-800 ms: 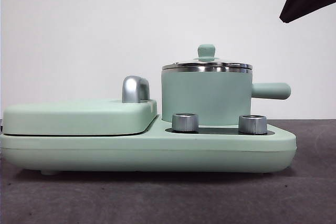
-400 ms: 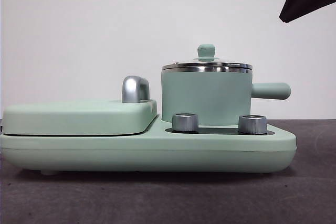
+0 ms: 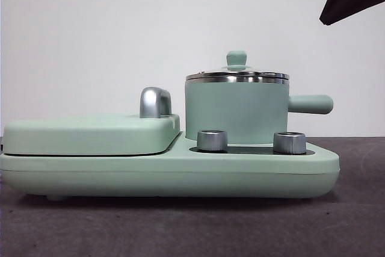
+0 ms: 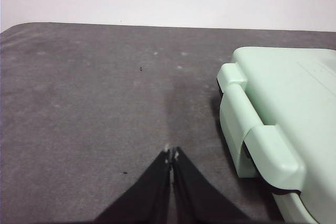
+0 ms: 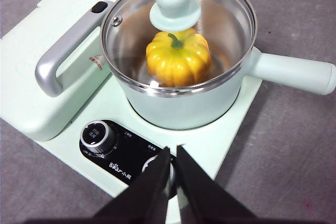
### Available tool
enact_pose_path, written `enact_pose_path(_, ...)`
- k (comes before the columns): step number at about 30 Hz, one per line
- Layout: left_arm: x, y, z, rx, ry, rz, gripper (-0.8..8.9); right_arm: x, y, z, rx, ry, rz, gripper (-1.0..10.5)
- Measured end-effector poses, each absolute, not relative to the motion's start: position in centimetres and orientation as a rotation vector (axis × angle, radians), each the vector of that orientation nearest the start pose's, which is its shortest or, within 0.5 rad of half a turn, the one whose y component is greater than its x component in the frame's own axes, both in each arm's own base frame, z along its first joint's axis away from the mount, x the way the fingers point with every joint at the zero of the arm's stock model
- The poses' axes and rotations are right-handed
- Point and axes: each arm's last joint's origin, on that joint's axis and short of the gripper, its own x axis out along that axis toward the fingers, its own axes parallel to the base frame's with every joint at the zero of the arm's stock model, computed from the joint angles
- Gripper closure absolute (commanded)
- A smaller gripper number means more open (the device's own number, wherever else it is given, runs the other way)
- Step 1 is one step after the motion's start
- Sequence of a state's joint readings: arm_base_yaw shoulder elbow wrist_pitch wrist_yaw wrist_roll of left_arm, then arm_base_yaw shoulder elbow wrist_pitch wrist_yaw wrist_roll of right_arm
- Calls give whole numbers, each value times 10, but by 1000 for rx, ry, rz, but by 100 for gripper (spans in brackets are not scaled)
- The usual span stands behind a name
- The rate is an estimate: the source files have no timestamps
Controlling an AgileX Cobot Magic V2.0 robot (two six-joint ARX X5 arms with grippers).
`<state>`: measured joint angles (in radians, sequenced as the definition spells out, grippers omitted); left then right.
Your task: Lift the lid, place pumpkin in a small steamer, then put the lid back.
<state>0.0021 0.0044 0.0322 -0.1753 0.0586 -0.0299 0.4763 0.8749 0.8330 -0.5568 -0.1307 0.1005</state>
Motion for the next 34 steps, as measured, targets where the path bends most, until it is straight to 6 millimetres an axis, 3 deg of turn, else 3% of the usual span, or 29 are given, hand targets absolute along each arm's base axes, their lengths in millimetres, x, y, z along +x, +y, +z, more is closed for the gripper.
enact_pose_path(11, 95, -1, 157, -34, 148, -54, 807, 156, 84, 301, -56, 618, 553, 930)
enact_pose_path(18, 95, -1, 157, -34, 148, -54, 807, 149, 61, 295, -98, 438, 408, 930)
enact_pose_path(24, 95, -1, 157, -34, 148, -54, 807, 128, 30, 251, -49, 241, 250, 930)
enact_pose_path(29, 95, -1, 157, -35, 148, -54, 807, 113, 13, 198, -36, 229, 132, 930)
enact_pose_path(34, 95, -1, 157, -34, 148, -54, 807, 102, 6, 164, -32, 190, 82, 930)
